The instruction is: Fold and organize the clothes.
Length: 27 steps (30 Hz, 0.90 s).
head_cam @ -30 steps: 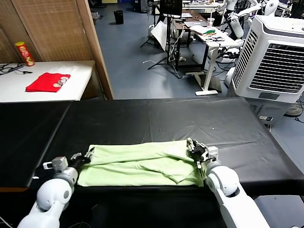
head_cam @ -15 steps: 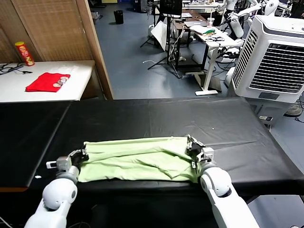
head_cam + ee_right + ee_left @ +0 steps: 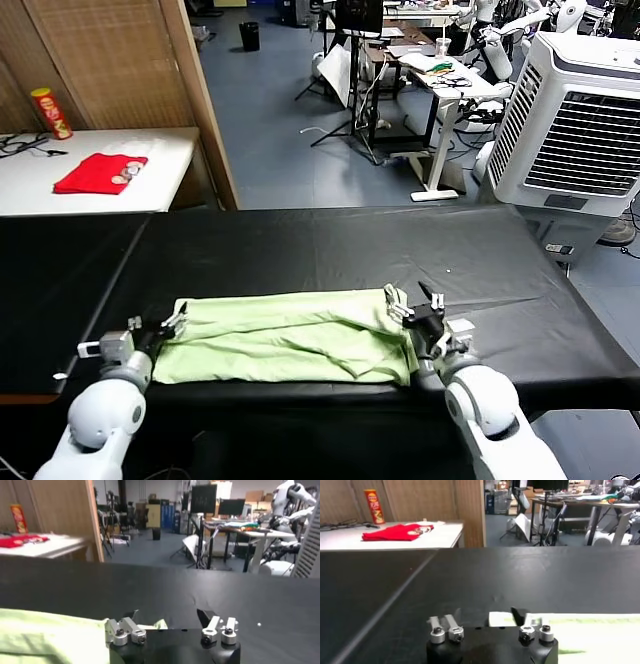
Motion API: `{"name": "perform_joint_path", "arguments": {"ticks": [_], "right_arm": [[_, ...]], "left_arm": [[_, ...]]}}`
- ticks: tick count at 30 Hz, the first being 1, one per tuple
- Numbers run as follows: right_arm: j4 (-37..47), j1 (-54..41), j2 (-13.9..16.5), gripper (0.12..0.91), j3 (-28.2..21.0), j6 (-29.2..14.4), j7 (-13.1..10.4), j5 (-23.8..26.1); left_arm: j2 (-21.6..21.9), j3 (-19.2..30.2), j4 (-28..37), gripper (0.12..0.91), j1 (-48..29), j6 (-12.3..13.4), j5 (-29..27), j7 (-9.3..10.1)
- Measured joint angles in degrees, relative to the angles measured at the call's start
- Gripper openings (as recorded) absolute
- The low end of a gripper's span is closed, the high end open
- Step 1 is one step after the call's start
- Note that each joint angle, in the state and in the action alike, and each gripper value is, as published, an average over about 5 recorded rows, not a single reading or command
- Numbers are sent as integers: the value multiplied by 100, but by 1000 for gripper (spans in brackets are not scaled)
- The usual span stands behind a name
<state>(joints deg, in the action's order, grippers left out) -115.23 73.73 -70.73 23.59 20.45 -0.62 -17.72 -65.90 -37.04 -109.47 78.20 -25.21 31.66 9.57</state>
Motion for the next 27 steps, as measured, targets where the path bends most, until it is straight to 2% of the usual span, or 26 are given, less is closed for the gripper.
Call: {"name": "perform_joint_path", "arguments": {"ticks": [6,9,12,20,22,27], "right_arm": [[-324,226,-31,798,14,80,11,-129],[-448,251,-31,798,8,120,8,-159],[-563,277,-44,798,8,196,-3,-262],[-810,381,-93,798,32,230,-8,-312],[-869,409,-113,798,55,246,-15,-325],[-1046,509,-199,798,122,288,-36,-341]], "left_arm": [[-175,-45,-125,798,364,70,-66,-99],[-256,-67,-139,767,488,126,-119,-130],[-320,-79,-131,643,555,181,-152,-149],[-443,-65,-114,203,606,233,-128,-202],[-435,-48,-130,157,611,261,-243,-217],[-274,-66,-90,163,567,515,-1050,-257]]}}
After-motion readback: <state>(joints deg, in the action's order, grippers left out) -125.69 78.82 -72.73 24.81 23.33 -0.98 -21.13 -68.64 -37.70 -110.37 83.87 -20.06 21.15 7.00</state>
